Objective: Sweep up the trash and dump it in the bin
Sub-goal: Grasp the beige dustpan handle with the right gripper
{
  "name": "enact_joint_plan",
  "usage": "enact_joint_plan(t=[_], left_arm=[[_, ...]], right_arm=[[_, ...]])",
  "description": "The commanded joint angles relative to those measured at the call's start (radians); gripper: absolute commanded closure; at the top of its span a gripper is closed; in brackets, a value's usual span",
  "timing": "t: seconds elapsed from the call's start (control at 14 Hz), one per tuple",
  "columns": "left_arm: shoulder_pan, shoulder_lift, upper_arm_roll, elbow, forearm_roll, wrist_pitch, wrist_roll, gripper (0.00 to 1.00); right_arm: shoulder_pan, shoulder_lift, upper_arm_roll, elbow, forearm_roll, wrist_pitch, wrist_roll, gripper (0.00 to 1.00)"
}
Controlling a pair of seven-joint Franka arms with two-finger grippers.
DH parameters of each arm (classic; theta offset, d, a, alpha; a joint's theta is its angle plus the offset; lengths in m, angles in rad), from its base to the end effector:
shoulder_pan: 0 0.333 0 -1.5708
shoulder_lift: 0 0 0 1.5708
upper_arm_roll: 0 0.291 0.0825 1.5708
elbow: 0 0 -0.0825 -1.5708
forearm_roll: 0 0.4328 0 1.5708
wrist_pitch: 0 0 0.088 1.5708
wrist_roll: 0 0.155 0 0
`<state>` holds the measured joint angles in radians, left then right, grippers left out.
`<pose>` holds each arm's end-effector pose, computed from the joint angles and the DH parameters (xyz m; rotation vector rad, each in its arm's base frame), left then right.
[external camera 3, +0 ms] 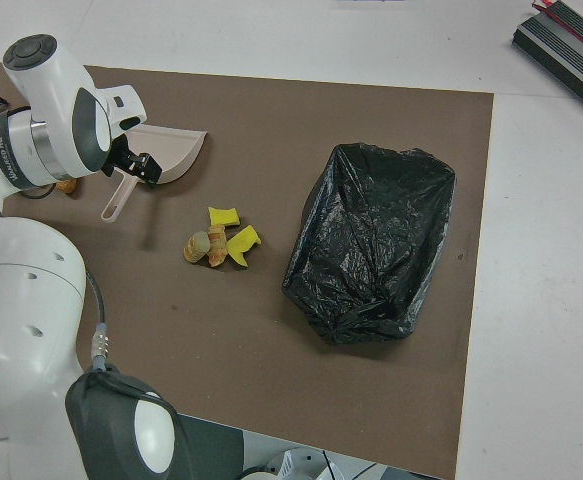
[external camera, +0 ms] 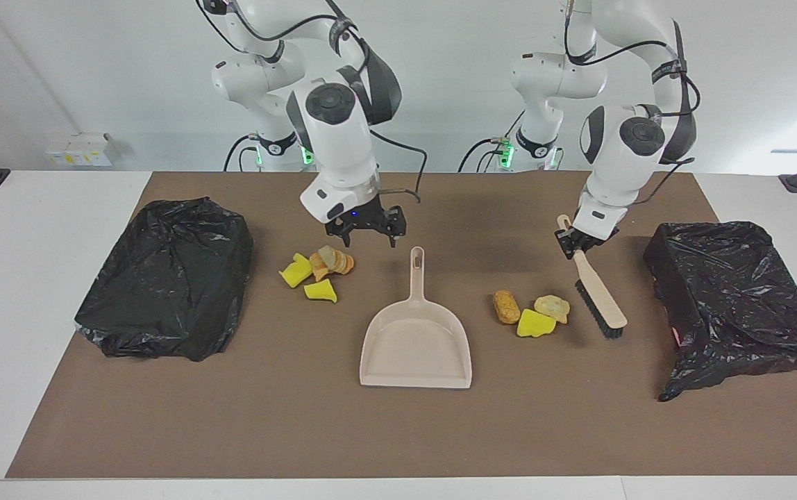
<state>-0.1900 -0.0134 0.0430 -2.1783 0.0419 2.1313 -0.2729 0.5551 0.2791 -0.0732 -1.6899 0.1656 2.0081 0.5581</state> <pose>0.5606 -0.0795 0.2934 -3.0964 -0.1596 0.0398 0.5980 0.3345 0.3482 -3.0000 0.2106 0.0457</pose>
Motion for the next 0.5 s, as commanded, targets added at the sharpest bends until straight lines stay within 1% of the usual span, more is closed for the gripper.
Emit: enact_joint_plan(t=[0.0, 0.14, 0.21, 0.43], left_arm=[[0.033, 0.020, -0.014, 0.002, 0.012, 0.016, 0.078, 1.00], [0.053, 0.062, -0.015, 0.008, -0.011, 0.024, 0.150, 1.00], [0.050, 0.079, -0.014, 0.006, -0.037, 0.051, 0.159, 1.00], [0.046, 0.079, -0.014, 0.003, -0.043, 0.059, 0.159, 1.00]], right_arm=[[0.044, 0.055, -0.002, 0.015, 0.046, 0.058, 0.061, 0.00], [0.083, 0.116, 0.000, 0.015, 0.045, 0.141, 0.095, 0.00], [0.098, 0.141, -0.002, 0.015, 0.038, 0.174, 0.092, 0.00], [0.080, 0.150, -0.002, 0.013, 0.026, 0.201, 0.030, 0.00]])
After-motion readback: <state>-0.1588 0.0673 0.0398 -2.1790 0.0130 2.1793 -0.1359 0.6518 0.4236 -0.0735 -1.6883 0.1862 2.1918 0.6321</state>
